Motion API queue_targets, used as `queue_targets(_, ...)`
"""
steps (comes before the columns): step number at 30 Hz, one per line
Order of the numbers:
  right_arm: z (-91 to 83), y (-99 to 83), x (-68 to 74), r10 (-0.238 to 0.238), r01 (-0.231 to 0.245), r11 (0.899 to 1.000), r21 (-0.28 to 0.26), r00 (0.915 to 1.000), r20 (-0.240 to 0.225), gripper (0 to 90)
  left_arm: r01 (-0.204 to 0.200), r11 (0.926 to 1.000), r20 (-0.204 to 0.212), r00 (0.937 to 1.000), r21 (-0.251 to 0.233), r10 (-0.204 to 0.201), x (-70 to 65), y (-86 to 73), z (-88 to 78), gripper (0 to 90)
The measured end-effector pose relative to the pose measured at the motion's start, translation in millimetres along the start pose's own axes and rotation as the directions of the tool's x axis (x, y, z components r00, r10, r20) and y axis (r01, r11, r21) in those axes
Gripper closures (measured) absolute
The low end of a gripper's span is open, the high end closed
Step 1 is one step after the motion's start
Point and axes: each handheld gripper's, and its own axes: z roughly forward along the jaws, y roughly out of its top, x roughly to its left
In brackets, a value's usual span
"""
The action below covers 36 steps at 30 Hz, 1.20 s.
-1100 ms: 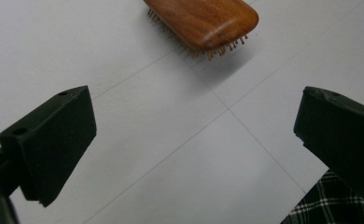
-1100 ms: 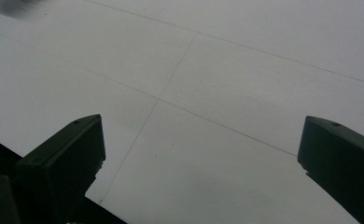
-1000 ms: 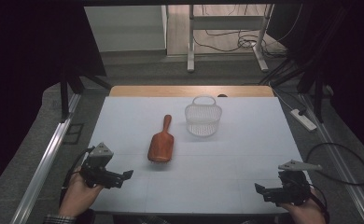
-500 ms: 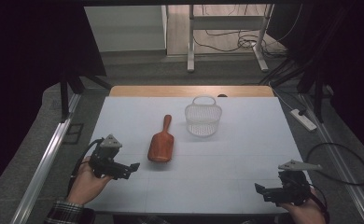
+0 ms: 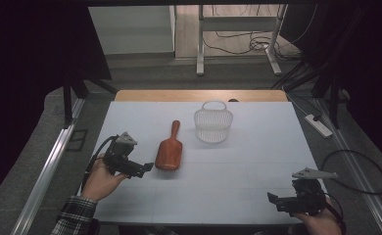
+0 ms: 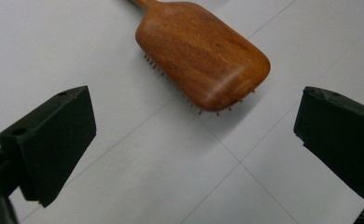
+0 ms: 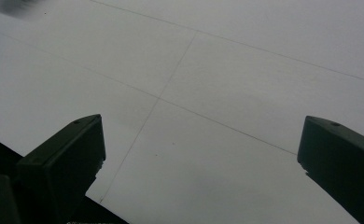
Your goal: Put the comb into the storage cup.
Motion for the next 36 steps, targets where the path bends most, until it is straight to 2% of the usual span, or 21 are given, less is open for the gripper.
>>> queue_targets(4,0.0,0.0,0.0,-0.001,0.001,1.0,0.001,1.0,-0.001,1.3,0.002,1.0,0.013,0.9999,0.001,-0.002,3.5,7.6,6.2,0.0)
queue_targets(14,0.4,0.1,-0.2,0.0,0.0,1.0,0.005,1.0,-0.005,1.4,-0.026,0.9994,0.03,0.9992,0.023,0.025,9.8,28.5,24.4,0.0)
queue_targets(27,0.5,0.0,-0.6,-0.001,0.001,1.0,0.005,1.0,-0.009,1.5,-0.039,0.9986,0.037,0.9986,0.037,0.038,15.4,53.4,48.1,0.0)
queue_targets(36,0.6,0.0,-0.6,0.0,0.001,1.0,0.007,0.9999,-0.011,1.7,-0.071,0.9958,0.034,0.997,0.057,0.069,20.6,70.2,60.6,0.0)
